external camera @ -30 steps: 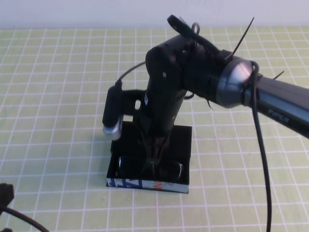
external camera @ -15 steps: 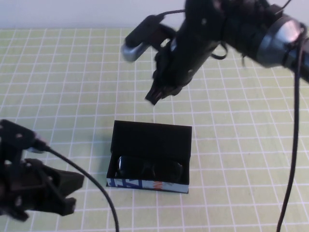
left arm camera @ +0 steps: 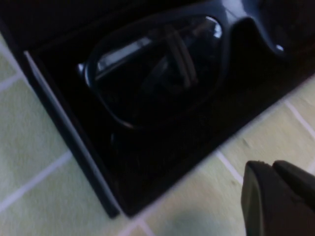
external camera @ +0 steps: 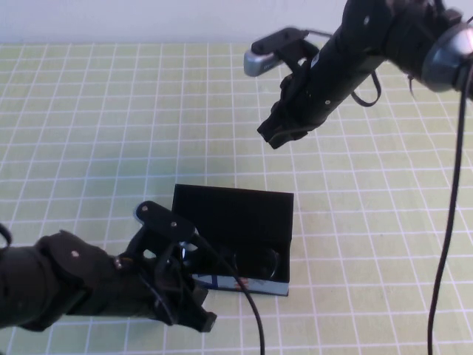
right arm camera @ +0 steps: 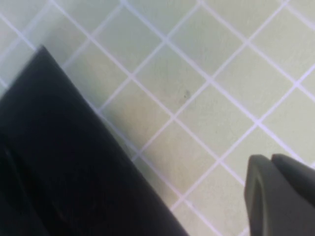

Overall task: Return glasses to glasses case
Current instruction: Close the glasses case

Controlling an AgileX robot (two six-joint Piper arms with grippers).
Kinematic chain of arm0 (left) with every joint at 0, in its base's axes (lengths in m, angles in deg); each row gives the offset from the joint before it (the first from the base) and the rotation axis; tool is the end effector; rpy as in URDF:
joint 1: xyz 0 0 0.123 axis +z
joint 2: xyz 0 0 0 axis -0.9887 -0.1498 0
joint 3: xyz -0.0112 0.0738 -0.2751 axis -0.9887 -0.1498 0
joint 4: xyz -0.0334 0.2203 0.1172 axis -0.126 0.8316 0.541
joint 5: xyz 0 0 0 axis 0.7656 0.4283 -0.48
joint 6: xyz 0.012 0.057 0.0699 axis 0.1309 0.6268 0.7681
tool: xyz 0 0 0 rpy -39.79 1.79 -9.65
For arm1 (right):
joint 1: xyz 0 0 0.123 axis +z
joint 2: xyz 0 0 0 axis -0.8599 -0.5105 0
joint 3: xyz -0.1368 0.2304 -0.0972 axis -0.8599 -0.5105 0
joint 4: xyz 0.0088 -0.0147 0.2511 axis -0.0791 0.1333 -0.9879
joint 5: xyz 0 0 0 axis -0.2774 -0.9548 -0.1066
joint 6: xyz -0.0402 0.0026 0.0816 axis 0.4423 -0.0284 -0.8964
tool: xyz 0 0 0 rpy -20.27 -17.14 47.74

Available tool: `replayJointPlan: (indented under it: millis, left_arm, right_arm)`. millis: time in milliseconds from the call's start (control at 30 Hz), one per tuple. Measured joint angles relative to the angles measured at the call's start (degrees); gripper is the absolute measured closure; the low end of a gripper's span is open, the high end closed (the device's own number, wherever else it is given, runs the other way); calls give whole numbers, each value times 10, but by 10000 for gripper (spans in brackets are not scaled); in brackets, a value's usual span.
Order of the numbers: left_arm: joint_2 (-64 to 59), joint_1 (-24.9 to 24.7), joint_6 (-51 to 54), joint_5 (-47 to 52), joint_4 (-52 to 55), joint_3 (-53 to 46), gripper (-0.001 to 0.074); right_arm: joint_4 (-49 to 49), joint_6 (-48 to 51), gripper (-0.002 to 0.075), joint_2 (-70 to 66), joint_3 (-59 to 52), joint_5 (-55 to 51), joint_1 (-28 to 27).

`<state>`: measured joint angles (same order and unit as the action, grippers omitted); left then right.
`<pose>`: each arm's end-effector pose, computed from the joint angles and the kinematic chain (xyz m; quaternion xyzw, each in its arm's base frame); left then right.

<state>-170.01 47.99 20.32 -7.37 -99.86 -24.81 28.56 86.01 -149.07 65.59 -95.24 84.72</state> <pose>0.2069 -0.1632 0.1649 0.3103 0.8930 -0.1990 0.2581 0.4147 0.2203 0.2755 -0.3734 0.8948 0.1284 0.2085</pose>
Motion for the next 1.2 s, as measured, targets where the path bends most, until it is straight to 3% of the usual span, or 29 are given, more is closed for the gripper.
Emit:
replayJointPlan:
  millis: [233, 700, 1200]
  left_arm:
    - [-63, -1, 1, -7, -27, 31, 738]
    - [-65, -1, 3, -10, -40, 33, 738]
    - [-49, -1, 50, 26, -29, 33, 738]
  right_arm:
    - [-29, 28, 742, -59, -1, 4, -1]
    - [-180, 79, 742, -77, -1, -63, 0]
    - [-174, 72, 743, -25, -117, -64, 82]
